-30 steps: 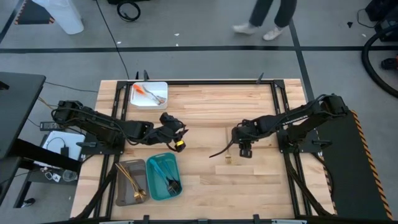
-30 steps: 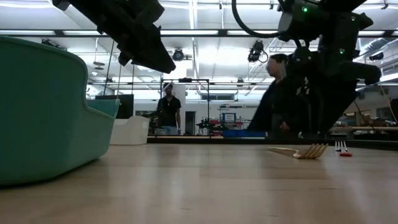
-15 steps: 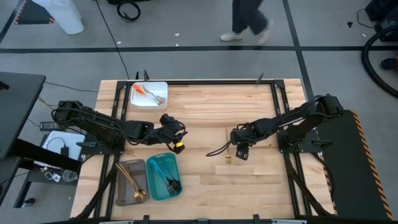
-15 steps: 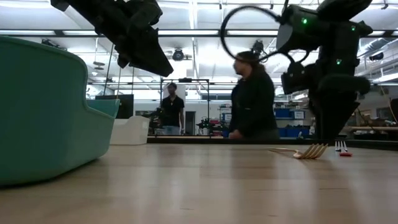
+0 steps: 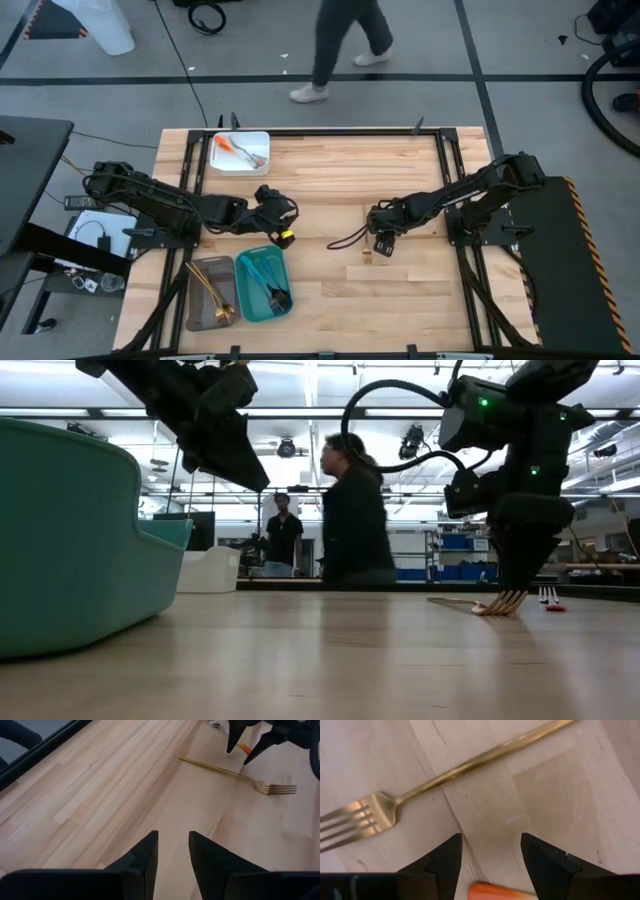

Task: Sort silverware by color (type)
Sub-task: Put the gold fork into the black bin

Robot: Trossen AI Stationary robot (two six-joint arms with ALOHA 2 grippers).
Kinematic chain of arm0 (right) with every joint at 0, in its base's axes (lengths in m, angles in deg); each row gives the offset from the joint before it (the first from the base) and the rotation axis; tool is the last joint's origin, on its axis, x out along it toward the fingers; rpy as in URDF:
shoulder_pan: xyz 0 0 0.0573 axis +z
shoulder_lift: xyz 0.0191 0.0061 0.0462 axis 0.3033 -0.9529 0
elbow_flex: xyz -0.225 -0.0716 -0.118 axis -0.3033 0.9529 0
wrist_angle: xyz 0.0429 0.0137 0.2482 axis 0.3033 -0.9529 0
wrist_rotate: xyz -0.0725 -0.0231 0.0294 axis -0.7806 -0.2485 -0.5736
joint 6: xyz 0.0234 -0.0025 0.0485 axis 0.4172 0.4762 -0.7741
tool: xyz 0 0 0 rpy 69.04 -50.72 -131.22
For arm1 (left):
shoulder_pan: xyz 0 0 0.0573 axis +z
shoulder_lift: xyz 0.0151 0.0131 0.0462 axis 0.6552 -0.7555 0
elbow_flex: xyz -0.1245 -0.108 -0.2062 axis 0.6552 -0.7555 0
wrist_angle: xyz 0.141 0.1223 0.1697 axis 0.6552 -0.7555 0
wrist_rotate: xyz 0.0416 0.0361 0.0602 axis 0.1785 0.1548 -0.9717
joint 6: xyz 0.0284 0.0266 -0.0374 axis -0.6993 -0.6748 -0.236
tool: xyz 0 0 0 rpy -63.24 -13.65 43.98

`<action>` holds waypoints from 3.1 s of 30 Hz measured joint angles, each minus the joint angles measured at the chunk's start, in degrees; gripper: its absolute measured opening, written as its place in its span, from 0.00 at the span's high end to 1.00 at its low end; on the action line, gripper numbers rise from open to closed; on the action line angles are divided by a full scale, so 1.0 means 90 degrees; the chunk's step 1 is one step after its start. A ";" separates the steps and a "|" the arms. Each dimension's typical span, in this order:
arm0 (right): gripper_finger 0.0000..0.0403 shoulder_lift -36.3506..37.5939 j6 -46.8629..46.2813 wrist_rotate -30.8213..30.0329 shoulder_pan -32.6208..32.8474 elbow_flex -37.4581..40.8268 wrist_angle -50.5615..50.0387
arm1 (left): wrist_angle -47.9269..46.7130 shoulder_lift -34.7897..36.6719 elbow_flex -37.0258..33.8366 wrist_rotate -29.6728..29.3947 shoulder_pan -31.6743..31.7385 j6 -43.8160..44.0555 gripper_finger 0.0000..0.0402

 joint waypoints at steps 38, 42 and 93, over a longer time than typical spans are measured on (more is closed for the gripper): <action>0.47 -0.0802 -0.0606 -0.0956 0.0362 -0.0097 0.1691 | -0.0315 0.0000 0.0000 0.0110 -0.0041 0.0183 0.71; 0.47 -0.0884 -0.0459 -0.0927 0.0359 -0.0096 0.1668 | -0.0305 0.0000 0.0000 0.0235 -0.0041 0.0166 0.71; 0.94 -0.0678 0.0854 0.0193 0.0165 -0.0053 0.3363 | 0.0870 -0.0471 0.0010 0.0616 -0.0574 -0.3228 0.49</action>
